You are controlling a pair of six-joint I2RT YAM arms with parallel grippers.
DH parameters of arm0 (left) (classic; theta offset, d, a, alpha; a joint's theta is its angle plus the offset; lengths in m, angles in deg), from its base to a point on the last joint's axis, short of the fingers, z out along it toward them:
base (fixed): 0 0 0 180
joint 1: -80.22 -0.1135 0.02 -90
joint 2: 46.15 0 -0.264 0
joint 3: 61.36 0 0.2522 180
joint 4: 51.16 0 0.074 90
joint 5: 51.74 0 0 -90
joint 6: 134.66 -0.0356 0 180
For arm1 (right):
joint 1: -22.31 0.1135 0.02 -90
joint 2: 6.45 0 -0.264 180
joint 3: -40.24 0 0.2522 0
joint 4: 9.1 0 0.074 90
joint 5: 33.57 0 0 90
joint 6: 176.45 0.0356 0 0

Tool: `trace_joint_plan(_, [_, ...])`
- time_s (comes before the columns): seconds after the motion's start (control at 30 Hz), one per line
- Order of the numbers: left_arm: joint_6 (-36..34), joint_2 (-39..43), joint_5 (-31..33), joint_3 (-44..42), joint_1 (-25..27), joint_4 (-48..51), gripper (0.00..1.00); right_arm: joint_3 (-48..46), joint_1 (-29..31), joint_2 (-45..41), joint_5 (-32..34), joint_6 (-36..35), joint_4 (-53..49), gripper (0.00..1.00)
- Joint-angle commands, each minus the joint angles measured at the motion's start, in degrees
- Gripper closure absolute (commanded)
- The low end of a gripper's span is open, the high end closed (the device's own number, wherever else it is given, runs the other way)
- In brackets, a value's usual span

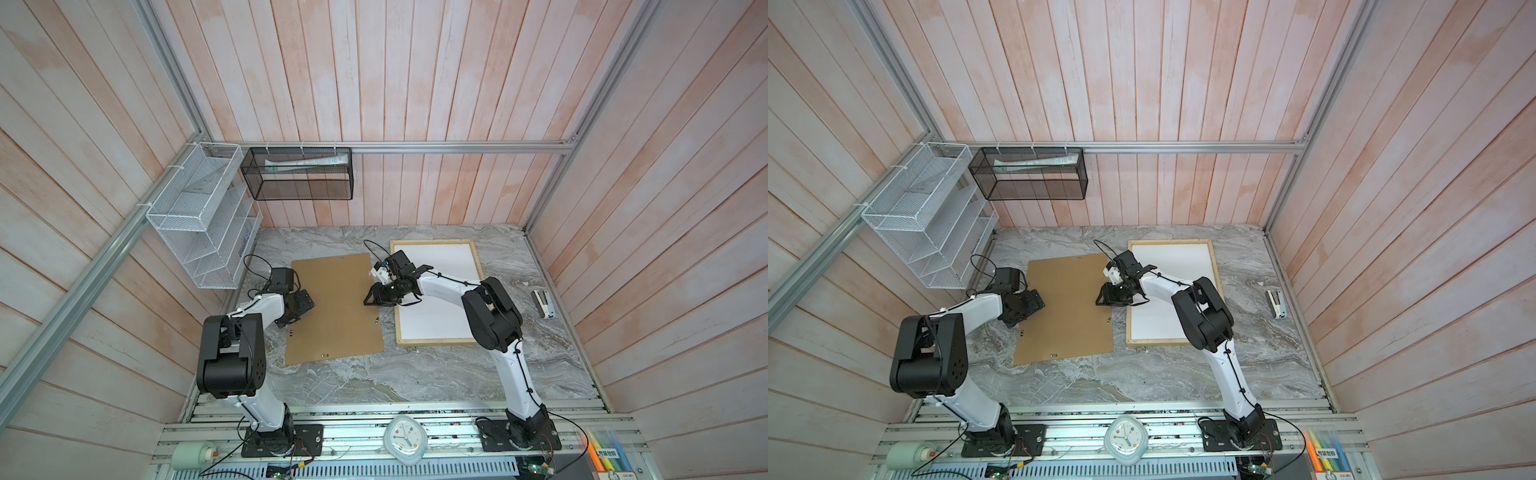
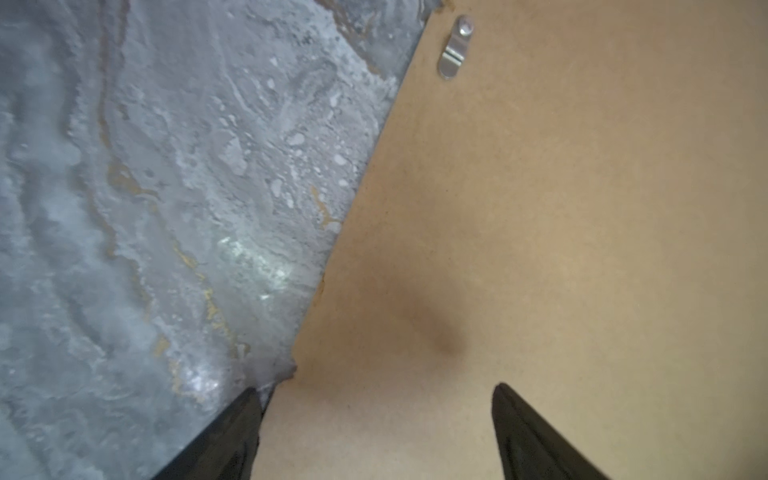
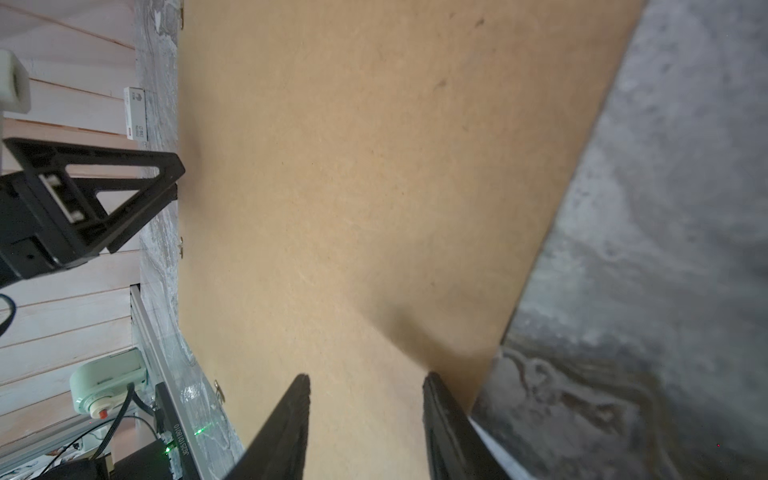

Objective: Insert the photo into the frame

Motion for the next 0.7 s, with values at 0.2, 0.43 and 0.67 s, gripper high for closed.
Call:
trace_joint_plan(0.2, [2.5,0.2,-5.8,-4.3,2.2,0.9,0.13,8.9,-1.3,3.9,4.3,-3.0,-9.5,0.54])
trace_joint_plan(0.43, [1.5,6.3,-0.2,-5.2,2.4,3.9,0.12,3.5,-1.2,-2.3,10.3,-1.8,-9.8,0.54])
trace_joint_plan(0.67, [1.2,11.6,3.4,-6.0,2.7,9.1,0.13,-5.2,0.2,-8.6,12.0,-1.6,-9.1,0.48])
